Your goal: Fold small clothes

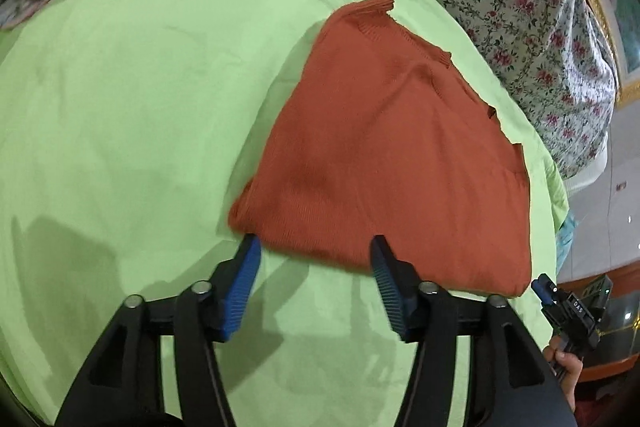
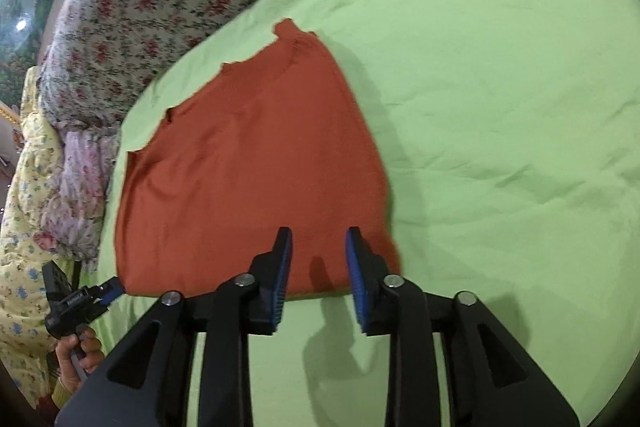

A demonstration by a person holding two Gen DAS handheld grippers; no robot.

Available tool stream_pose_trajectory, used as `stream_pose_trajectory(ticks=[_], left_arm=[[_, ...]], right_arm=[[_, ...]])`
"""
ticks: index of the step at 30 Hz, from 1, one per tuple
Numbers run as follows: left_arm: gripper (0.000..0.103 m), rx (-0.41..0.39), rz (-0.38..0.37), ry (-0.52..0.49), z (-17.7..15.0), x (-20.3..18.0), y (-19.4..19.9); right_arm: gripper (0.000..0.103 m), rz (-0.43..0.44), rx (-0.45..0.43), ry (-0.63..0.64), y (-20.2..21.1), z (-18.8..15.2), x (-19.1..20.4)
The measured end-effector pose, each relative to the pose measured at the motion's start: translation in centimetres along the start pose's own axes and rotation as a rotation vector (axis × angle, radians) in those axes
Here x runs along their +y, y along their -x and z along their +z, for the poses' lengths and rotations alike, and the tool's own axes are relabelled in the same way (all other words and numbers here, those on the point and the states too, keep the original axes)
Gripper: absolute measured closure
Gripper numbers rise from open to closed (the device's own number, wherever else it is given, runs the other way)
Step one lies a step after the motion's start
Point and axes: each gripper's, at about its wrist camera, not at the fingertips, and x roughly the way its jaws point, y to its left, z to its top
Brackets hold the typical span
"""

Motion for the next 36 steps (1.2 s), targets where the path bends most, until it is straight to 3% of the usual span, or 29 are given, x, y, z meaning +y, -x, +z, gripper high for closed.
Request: stream_pose_trajectory(ticks=[7, 14, 22, 27, 32, 36], left_arm=[[0.039, 0.040, -0.055, 0.120, -1.6, 0.3, -1.7], [0.033, 0.010, -0.117, 0.203, -1.0, -0.4, -3.4], [0.032, -0.107, -0.148, 0.304, 1.0, -0.2, -5.0], [0.033, -0.156, -0.122, 0.330, 2.5, -0.5, -5.4], [0.039, -0.173, -0.085, 0.283, 3.8, -1.8, -5.8], [0.061, -0.168, -0.075, 0.236, 4.0, -2.5, -6.0]], right_arm=[[0.068, 0.062, 0.019, 0.031, -0.2, -0.9, 3.1], [0.068, 0.108, 0.060, 0.083, -0.8, -1.9, 5.8], [0.067, 0.116, 0.082, 0.091, -1.5, -1.8, 6.4], [0.067, 0.111, 0.099, 0.085, -2.2, -1.7, 6.1], [0.067, 0.110, 0.103, 0.077, -2.6, -1.3, 5.6], [0.067, 0.112, 0.097, 0.068, -2.7, -0.8, 5.2]])
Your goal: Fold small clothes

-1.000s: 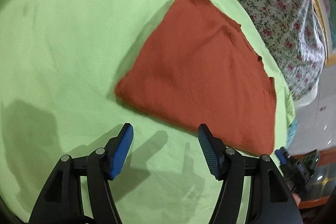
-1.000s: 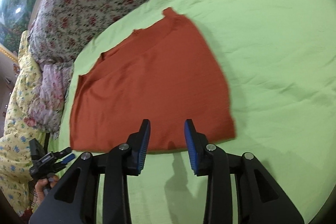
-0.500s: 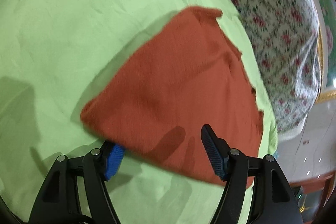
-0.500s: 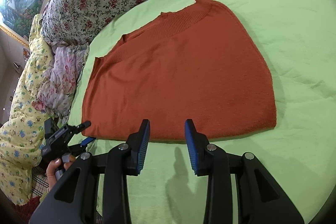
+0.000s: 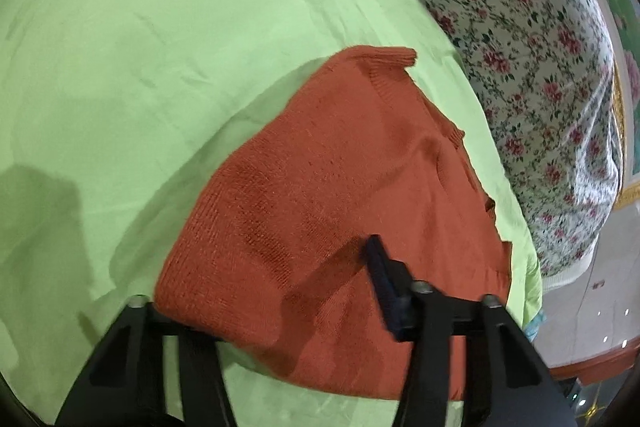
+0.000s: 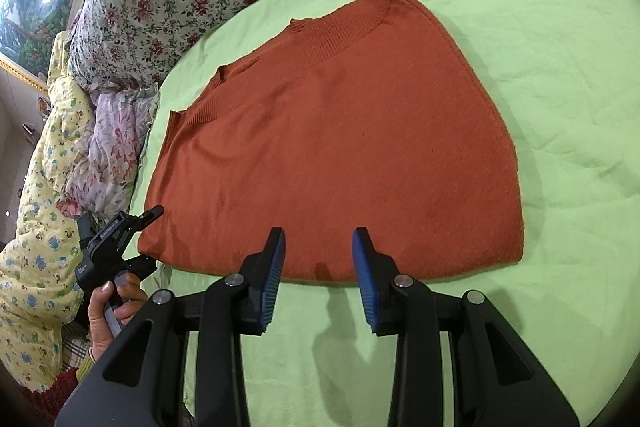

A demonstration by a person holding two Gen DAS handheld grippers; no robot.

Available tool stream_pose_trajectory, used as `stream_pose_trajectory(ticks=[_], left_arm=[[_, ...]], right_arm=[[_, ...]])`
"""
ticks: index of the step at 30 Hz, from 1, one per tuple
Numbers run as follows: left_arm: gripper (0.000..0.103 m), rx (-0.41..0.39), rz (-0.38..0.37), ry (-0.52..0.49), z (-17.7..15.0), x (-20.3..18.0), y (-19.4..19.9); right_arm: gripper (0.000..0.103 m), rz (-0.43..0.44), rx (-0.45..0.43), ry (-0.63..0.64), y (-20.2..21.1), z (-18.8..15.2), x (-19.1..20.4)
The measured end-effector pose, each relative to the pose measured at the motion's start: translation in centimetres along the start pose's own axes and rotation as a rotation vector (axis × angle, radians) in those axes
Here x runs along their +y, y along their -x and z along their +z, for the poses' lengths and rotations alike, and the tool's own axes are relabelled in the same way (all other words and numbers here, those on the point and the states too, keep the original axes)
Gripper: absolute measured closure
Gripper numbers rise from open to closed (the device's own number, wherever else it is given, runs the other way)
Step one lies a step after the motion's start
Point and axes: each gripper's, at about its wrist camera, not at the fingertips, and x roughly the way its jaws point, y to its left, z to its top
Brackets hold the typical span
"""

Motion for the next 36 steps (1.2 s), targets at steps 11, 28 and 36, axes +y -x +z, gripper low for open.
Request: stream_pose_trajectory(ticks=[11, 28, 36], left_arm=[[0.090, -0.061, -0.007, -0.316, -1.5, -8.4, 2.7], [0.093, 0.141, -0.066, -0.857, -14.9, -20.5, -4.0], [0.093, 0.142, -0.046, -0.879, -14.9, -20.7, -4.0]], right_arm=[[0.067, 0.032, -0.030, -0.037, 0.4, 0.9, -1.5], [0.043, 0.280, 0.070, -0.126, -4.5, 9.5, -2.5], [0.041, 0.325, 0.175, -0.033, -11.3, 13.5, 2.2]])
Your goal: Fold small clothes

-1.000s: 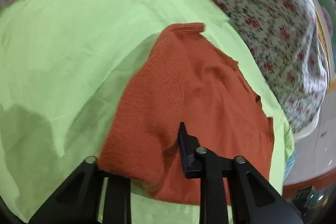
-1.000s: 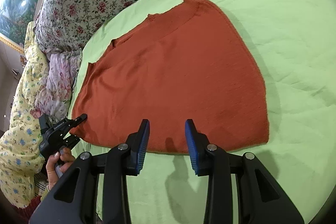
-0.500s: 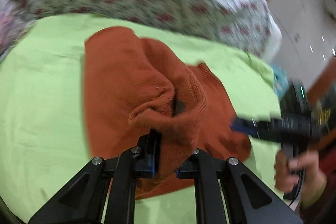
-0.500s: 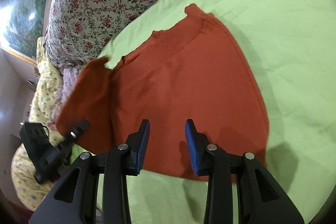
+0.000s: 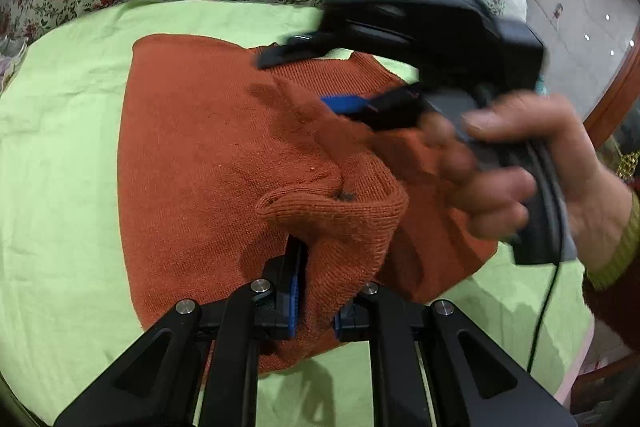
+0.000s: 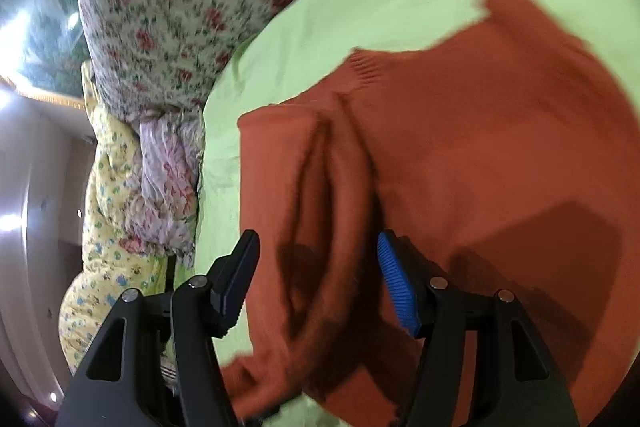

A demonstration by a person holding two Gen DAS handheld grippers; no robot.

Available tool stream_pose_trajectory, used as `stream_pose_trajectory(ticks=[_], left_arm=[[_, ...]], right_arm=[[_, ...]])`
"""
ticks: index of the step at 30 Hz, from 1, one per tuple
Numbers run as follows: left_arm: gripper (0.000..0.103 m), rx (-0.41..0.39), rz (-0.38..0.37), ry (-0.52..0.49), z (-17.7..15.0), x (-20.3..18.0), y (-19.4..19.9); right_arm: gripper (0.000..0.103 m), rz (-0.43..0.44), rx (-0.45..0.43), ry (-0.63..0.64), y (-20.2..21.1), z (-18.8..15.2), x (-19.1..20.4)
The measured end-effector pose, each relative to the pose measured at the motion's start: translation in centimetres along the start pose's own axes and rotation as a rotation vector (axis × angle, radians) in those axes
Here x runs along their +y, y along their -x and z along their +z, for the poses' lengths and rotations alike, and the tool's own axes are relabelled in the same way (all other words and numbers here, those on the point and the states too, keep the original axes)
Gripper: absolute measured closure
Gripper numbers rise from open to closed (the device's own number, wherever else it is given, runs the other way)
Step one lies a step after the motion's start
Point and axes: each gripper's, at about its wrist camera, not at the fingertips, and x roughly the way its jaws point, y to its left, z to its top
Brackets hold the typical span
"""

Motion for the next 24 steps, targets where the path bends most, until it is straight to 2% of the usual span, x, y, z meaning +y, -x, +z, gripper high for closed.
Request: stream_pose_trajectory(ticks=[3, 5, 7, 11, 13, 17, 20, 24], left_arm=[[0.093, 0.005, 0.010, -0.015, 0.1, -0.3, 0.1], [0.093, 0.009, 0.002, -0.023, 0.4, -0.6, 0.5], [0.093, -0.003, -0.023, -0.029, 1.0, -1.2, 1.1], [0.093, -0.026, -0.126, -0.061, 2.5, -4.0, 1.9], [0.093, -0.020, -0.152, -0.087, 2.8, -5.5, 1.3], [0.093, 0.002, -0.205, -0.144, 2.8, -8.8, -0.9], [0.093, 0.028, -0.225, -0.162, 2.8, -10.2, -2.6], [0.092, 0.070, -0.223, -0.170, 2.8, -10.9, -4.8]], right_arm=[[0.045, -0.039, 0.026, 0.062, -2.3, 1.1, 1.6], [0.085, -0.114, 0.069, 0.106, -3.6, 1.3, 2.3], [0.087, -0.131, 0.073, 0.135, -3.3, 1.3, 2.7], [0.088, -0.063, -0.025, 0.203, 1.9, 1.2, 3.9], [0.088, -0.063, -0.061, 0.225, 4.2, 1.1, 3.8], [0.088, -0.169, -0.099, 0.199, 7.7, 1.1, 0.4], [0.089, -0.211, -0.114, 0.139, 9.2, 1.0, -2.9], [0.089, -0.246, -0.127, 0.126, 9.7, 0.9, -5.1]])
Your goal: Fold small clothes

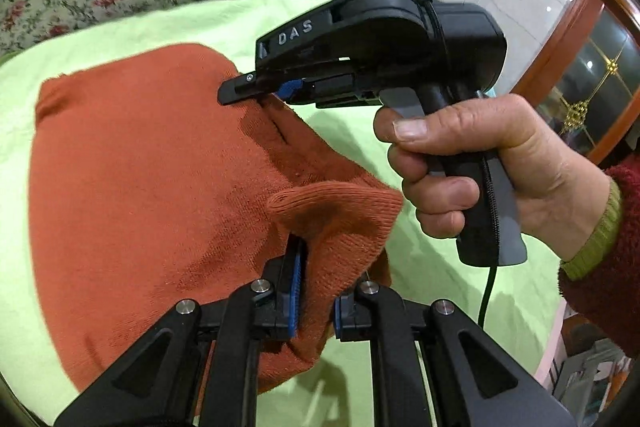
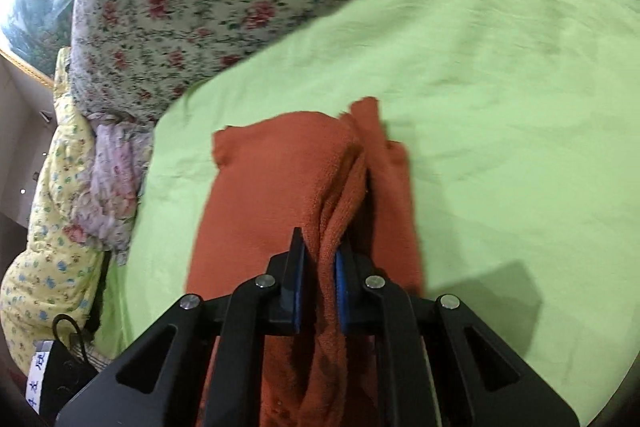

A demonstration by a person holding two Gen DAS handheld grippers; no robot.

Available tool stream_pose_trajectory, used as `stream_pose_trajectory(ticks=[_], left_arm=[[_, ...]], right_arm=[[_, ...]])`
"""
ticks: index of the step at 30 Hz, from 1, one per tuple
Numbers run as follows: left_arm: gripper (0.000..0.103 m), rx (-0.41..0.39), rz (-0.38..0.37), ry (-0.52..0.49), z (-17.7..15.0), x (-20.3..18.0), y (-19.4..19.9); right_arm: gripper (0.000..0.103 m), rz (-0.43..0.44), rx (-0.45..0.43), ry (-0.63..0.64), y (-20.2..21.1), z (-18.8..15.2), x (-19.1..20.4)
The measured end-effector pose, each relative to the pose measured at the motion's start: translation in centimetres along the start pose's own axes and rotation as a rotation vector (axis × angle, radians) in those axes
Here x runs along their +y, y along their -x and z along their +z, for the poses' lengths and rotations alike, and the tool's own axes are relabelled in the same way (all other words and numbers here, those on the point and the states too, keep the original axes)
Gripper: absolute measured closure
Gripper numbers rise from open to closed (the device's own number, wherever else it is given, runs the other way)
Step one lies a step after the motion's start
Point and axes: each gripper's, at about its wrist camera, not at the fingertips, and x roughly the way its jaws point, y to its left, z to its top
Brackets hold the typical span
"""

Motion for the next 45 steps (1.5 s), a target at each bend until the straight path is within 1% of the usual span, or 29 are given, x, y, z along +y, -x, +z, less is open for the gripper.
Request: stream_pose_trajectory(ticks=[2, 4, 5, 7, 8, 9, 11, 13, 16, 17, 19, 21, 24, 25, 27, 29, 31, 32, 33, 34, 35, 36, 38, 39, 41, 43, 45], left_arm=[[0.090, 0.029, -0.007, 0.011, 0.0, 0.3, -1.0], [0.083, 0.046, -0.019, 0.023, 0.1, 0.9, -1.3], [0.081, 0.049, -0.027, 0.028, 0.1, 1.1, -1.1], [0.069, 0.061, -0.049, 0.039, 0.4, 1.5, -0.9], [0.066, 0.071, -0.059, 0.048, 0.2, 1.7, -0.5], [0.062, 0.072, -0.067, 0.054, 0.1, 1.9, 0.0], [0.061, 0.066, -0.078, 0.069, -0.2, 2.4, 1.4], [0.056, 0.055, -0.083, 0.091, -0.6, 3.4, 2.9], [0.054, 0.029, -0.066, 0.132, -0.7, 5.7, 4.9], [0.054, 0.018, -0.049, 0.154, -0.9, 6.8, 5.8], [0.048, 0.001, -0.012, 0.193, -0.9, 8.5, 6.8], [0.045, -0.015, 0.026, 0.249, -1.1, 10.5, 7.6], [0.044, -0.013, 0.076, 0.349, -1.7, 14.4, 7.6], [0.044, -0.013, 0.080, 0.381, -1.7, 15.5, 7.6], [0.044, -0.018, 0.088, 0.436, -1.7, 17.3, 7.3], [0.044, -0.009, 0.076, 0.485, -1.7, 18.6, 6.6], [0.044, -0.004, 0.070, 0.513, -2.0, 19.1, 5.9], [0.044, -0.001, 0.068, 0.517, -2.1, 19.1, 5.6], [0.044, 0.003, 0.069, 0.517, -2.0, 19.1, 5.2], [0.044, 0.005, 0.072, 0.515, -1.7, 19.2, 5.0], [0.044, 0.006, 0.071, 0.513, -1.3, 19.3, 4.7], [0.044, 0.002, 0.064, 0.512, -1.2, 19.5, 4.9], [0.043, -0.008, 0.053, 0.501, -0.9, 19.0, 5.1], [0.041, -0.011, 0.046, 0.494, -0.8, 18.8, 5.1], [0.039, -0.005, 0.043, 0.491, -0.9, 18.4, 4.9], [0.039, 0.022, 0.049, 0.494, -0.7, 18.1, 3.9], [0.039, 0.039, 0.043, 0.502, -0.8, 18.1, 3.1]], right_arm=[[0.089, -0.007, 0.008, -0.027, -0.6, 0.0, -1.1], [0.087, -0.007, 0.016, -0.041, -1.1, -0.1, -1.8], [0.081, -0.008, 0.018, -0.053, -1.1, -0.2, -2.1], [0.074, -0.003, 0.005, -0.090, -0.8, -0.4, -2.6], [0.071, -0.008, -0.013, -0.099, -0.2, -0.5, -2.7], [0.071, -0.013, -0.024, -0.100, 0.3, -0.7, -2.8], [0.071, -0.041, -0.053, -0.104, 1.6, -1.0, -2.8], [0.071, -0.069, -0.077, -0.110, 2.7, -1.3, -2.6], [0.071, -0.051, -0.107, -0.113, 4.5, -1.9, -2.2], [0.071, -0.040, -0.108, -0.106, 4.8, -2.1, -1.8], [0.071, -0.017, -0.098, -0.087, 5.1, -2.7, -0.9], [0.071, -0.001, -0.065, -0.060, 4.5, -3.3, 0.3], [0.071, -0.011, -0.037, -0.039, 3.2, -3.9, 1.2], [0.071, -0.021, -0.031, -0.038, 2.8, -4.0, 1.2], [0.071, -0.052, -0.010, -0.049, 1.6, -3.9, 0.9], [0.071, -0.035, -0.001, -0.064, 0.7, -3.8, 0.5], [0.071, -0.023, 0.007, -0.061, 0.1, -3.8, 0.4], [0.072, -0.022, 0.013, -0.055, -0.2, -3.7, 0.5], [0.077, -0.022, 0.020, -0.052, -0.5, -3.7, 0.5], [0.086, -0.019, 0.021, -0.051, -0.5, -3.8, 0.5], [0.091, -0.011, 0.021, -0.053, -0.3, -3.7, 0.5], [0.094, -0.001, 0.007, -0.052, 0.3, -3.5, 0.7], [0.094, 0.027, -0.044, -0.037, 2.3, -3.1, 1.2], [0.094, 0.053, -0.087, -0.023, 4.0, -2.8, 1.7], [0.094, 0.057, -0.121, -0.005, 5.7, -2.5, 2.1], [0.094, 0.022, -0.118, 0.014, 5.9, -2.3, 2.0], [0.094, -0.038, -0.075, -0.003, 4.4, -2.6, 0.7]])
